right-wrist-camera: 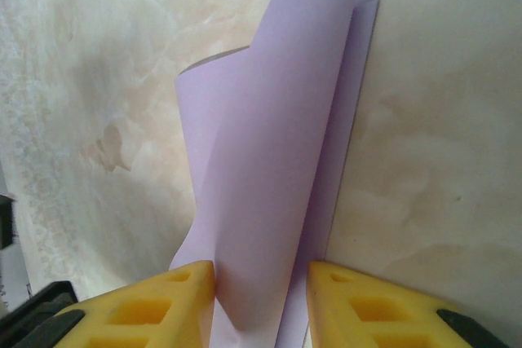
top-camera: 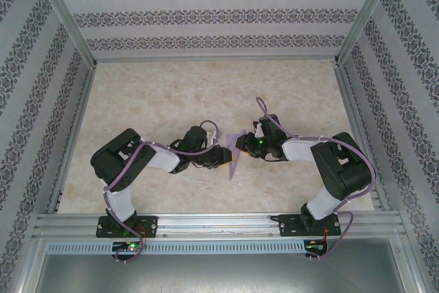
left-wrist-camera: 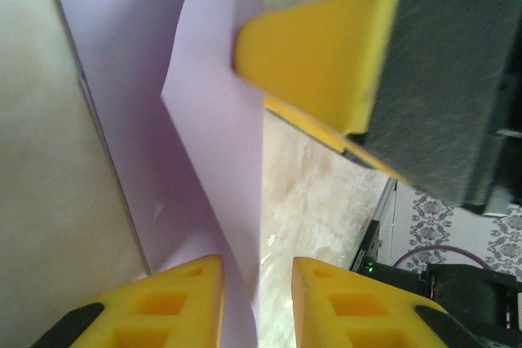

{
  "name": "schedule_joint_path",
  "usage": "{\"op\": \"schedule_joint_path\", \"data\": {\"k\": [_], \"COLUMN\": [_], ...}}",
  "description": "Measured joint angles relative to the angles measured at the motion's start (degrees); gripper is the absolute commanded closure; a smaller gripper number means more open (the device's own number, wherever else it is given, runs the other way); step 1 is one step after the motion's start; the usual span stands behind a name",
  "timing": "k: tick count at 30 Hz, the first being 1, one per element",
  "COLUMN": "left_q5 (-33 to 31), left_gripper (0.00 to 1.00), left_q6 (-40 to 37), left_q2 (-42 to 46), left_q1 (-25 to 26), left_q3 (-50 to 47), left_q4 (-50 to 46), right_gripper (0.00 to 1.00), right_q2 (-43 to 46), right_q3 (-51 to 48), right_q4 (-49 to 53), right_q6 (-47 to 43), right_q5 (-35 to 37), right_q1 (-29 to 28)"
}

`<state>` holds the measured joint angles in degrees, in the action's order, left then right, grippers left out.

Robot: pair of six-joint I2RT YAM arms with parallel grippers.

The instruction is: Fold a paper plane with a square sheet of paper (fold left side to right side)

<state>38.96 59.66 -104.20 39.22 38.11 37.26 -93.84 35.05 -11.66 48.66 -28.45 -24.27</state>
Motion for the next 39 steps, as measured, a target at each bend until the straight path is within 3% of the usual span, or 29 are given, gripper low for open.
{"op": "schedule_joint_path", "data": {"k": [33, 39], "left_q5": [-0.20, -0.13], "left_gripper": [0.72, 0.85], "left_q6": [-2.82, -2.86], "left_q2": [-3.54, -4.68], "left_q1": [-1.49, -1.51], "left_q3": [5.11, 6.12], "left_q4": [-6.32, -6.25], "right_gripper": [0.64, 0.64], "right_q2": [-0.22, -0.22], "right_q3": [0.48, 0.48], "right_q4": [0.94, 0.94], "right_q6": [-0.61, -0.63], "right_q5": [0.00, 0.00], "right_q1": [0.00, 0.00]}}
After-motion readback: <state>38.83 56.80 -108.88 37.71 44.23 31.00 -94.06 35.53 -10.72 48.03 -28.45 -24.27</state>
